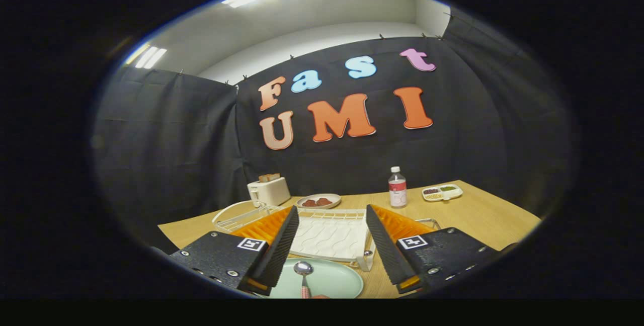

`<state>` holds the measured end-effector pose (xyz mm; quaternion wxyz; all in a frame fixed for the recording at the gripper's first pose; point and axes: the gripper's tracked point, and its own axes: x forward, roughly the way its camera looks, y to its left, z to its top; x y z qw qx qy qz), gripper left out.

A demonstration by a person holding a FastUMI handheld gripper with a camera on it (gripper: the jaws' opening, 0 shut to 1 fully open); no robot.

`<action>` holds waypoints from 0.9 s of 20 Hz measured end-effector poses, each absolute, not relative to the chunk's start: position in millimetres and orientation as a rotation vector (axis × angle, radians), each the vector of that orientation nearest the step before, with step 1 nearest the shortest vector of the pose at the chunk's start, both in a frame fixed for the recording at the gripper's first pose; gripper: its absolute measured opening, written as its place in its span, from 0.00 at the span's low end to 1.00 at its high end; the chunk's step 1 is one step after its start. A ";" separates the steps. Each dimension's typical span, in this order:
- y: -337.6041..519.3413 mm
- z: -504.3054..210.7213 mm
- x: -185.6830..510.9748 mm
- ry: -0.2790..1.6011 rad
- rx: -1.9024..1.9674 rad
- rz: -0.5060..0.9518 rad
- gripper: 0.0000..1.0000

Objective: Take the plate from the dish rack, then take the spoon from the basket and place it into the plate.

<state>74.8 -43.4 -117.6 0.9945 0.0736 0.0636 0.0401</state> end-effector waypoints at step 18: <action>-50.2 -70.2 102.9 -0.018 0.038 -0.074 0.92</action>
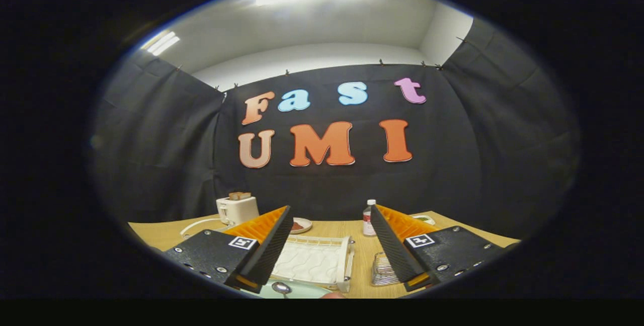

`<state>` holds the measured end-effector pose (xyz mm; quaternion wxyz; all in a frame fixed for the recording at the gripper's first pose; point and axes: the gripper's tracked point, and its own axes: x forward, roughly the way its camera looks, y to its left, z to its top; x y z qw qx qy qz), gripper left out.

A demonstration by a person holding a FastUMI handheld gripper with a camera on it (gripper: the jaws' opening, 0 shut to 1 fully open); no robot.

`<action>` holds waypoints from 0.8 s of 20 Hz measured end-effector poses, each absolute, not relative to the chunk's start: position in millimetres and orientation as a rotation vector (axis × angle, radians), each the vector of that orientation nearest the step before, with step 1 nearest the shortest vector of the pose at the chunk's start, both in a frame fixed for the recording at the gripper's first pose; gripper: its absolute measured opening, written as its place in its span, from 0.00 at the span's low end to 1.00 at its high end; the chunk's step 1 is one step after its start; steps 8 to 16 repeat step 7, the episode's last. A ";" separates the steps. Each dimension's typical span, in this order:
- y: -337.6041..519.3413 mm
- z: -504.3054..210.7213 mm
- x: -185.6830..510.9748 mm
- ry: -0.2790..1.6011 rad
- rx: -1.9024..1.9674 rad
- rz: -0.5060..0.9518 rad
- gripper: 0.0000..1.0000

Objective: Take the plate from the dish rack, then take the spoon from the basket and place it into the plate.

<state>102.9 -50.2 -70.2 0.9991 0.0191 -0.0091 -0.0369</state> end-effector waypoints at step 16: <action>-47.6 -68.7 104.8 -0.014 0.009 -0.095 0.92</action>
